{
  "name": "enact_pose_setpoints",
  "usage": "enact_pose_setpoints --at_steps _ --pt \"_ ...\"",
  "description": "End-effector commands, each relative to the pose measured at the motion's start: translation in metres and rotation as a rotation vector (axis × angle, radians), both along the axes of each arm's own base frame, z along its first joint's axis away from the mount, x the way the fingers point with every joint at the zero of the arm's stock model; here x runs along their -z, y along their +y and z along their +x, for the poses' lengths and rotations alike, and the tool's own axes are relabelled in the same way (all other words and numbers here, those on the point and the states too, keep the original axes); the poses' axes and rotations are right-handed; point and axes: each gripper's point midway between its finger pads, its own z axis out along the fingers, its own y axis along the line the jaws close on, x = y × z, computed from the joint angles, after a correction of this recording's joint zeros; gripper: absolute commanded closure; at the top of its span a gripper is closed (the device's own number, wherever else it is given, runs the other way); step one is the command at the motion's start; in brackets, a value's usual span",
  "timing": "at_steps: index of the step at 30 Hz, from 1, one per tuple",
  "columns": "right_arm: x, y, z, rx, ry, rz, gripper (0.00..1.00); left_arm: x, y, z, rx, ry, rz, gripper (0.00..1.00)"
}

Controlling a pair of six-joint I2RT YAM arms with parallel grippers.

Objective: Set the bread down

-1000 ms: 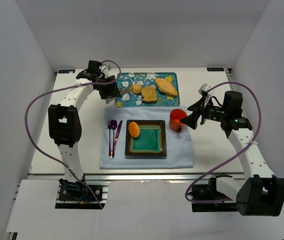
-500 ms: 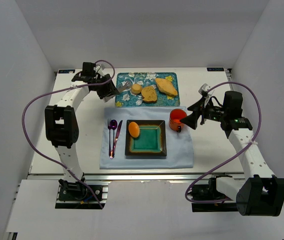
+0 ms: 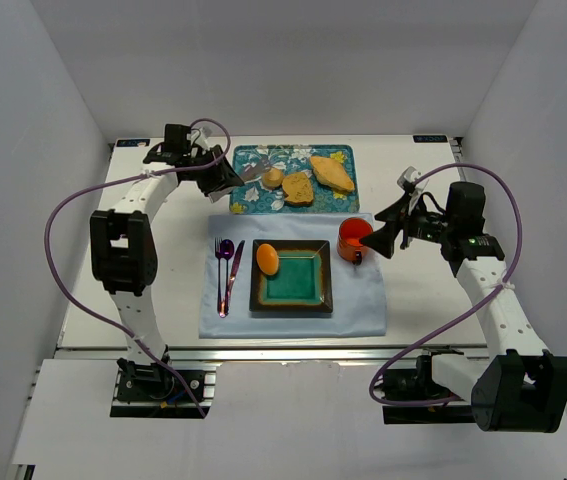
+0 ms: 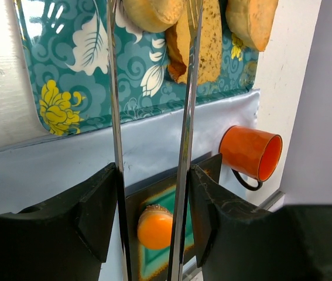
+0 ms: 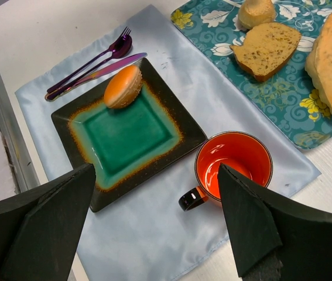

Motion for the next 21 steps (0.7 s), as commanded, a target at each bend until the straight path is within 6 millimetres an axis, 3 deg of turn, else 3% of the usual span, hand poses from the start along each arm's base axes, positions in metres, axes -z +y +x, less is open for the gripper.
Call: enact_pose_setpoints --at_steps 1,10,15,21 --pt "-0.012 -0.001 0.007 0.013 -0.05 0.004 0.11 -0.008 -0.008 0.0 0.036 -0.019 -0.03 0.41" --pt "-0.02 -0.002 0.022 0.055 -0.039 0.027 0.11 0.011 -0.01 -0.005 0.055 0.022 0.004 0.41" --pt "-0.02 -0.003 0.022 0.059 -0.038 0.025 0.11 0.013 -0.018 -0.006 0.084 0.027 -0.019 0.47" --pt "-0.02 -0.004 0.022 0.064 -0.041 0.021 0.11 0.016 -0.024 -0.009 0.102 0.036 -0.05 0.73"
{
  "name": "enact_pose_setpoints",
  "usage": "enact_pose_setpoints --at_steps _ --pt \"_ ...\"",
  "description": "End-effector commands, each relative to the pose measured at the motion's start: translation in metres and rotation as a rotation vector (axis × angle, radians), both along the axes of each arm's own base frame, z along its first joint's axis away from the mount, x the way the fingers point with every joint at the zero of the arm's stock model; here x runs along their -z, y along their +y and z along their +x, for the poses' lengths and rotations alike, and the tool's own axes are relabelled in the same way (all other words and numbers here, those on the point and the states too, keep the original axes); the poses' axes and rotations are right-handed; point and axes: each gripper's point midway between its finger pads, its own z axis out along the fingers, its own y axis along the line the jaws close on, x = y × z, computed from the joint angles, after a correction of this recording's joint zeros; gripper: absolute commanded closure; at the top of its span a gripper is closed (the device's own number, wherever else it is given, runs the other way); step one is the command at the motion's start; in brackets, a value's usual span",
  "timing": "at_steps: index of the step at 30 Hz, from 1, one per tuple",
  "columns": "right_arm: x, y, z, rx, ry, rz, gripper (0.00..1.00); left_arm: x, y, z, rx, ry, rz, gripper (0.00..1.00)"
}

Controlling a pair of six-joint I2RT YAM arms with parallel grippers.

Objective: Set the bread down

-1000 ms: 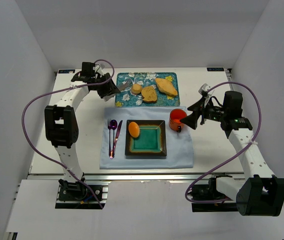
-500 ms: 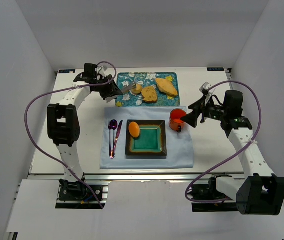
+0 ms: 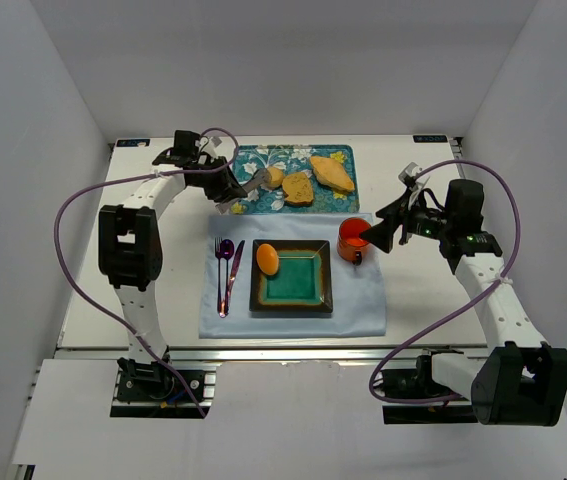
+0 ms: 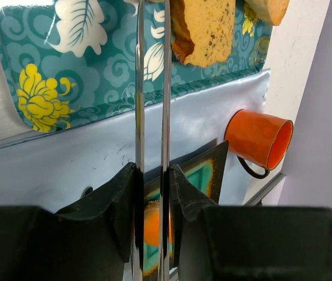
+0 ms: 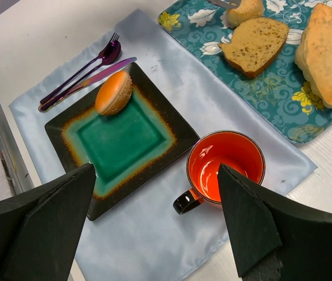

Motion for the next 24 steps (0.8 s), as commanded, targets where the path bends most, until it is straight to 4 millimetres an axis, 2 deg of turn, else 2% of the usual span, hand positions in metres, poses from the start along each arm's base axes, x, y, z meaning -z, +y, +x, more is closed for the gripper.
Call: enact_pose_setpoints --at_steps 1,2,5,6,9,12,13,14,15,17,18,19,20,21,22,24 --pt "-0.023 -0.002 0.008 0.011 -0.078 0.0 0.11 -0.013 -0.008 0.002 0.034 -0.044 -0.041 0.77" --pt "-0.022 -0.002 0.008 0.014 -0.076 -0.001 0.11 -0.012 -0.008 0.001 0.033 -0.04 -0.041 0.84" --pt "-0.025 -0.012 0.024 0.15 -0.044 0.012 0.11 -0.018 -0.01 0.001 0.032 -0.06 -0.054 0.91" --pt "-0.027 -0.02 0.034 0.221 -0.053 0.004 0.11 -0.021 -0.009 0.002 0.027 -0.071 -0.054 0.91" --pt "-0.031 -0.028 0.046 0.293 -0.047 -0.001 0.11 -0.048 -0.004 0.008 0.004 -0.168 -0.074 0.94" --pt "-0.033 -0.024 0.043 0.255 -0.051 -0.003 0.11 -0.069 -0.002 0.007 -0.01 -0.234 -0.1 0.95" --pt "-0.035 -0.021 0.04 0.221 -0.06 -0.005 0.11 -0.087 -0.002 0.006 -0.008 -0.28 -0.113 0.95" --pt "-0.035 -0.018 0.036 0.183 -0.067 -0.01 0.11 -0.096 -0.001 0.004 -0.004 -0.302 -0.12 0.95" --pt "-0.036 -0.011 0.029 0.119 -0.081 -0.004 0.16 -0.1 -0.002 -0.001 0.007 -0.311 -0.127 0.95" --pt "-0.035 -0.008 0.027 0.09 -0.068 0.009 0.28 -0.12 -0.004 -0.015 0.045 -0.359 -0.143 0.96" --pt "-0.034 -0.008 0.028 0.091 -0.06 0.013 0.51 -0.125 -0.005 -0.023 0.062 -0.373 -0.15 0.96" --pt "-0.033 -0.009 0.031 0.112 -0.037 0.019 0.65 -0.114 -0.006 -0.035 0.077 -0.361 -0.154 0.96" --pt "-0.031 -0.012 0.038 0.145 -0.018 0.017 0.75 -0.129 -0.007 -0.051 0.102 -0.401 -0.171 0.96" --pt "-0.029 -0.019 0.046 0.203 -0.012 -0.001 0.78 -0.128 -0.008 -0.062 0.116 -0.403 -0.176 0.96" --pt "-0.026 -0.024 0.053 0.252 0.005 -0.008 0.75 -0.109 -0.009 -0.079 0.139 -0.372 -0.168 0.96" --pt "-0.024 -0.044 0.073 0.412 0.01 -0.031 0.58 -0.113 -0.01 -0.104 0.183 -0.392 -0.168 0.96"
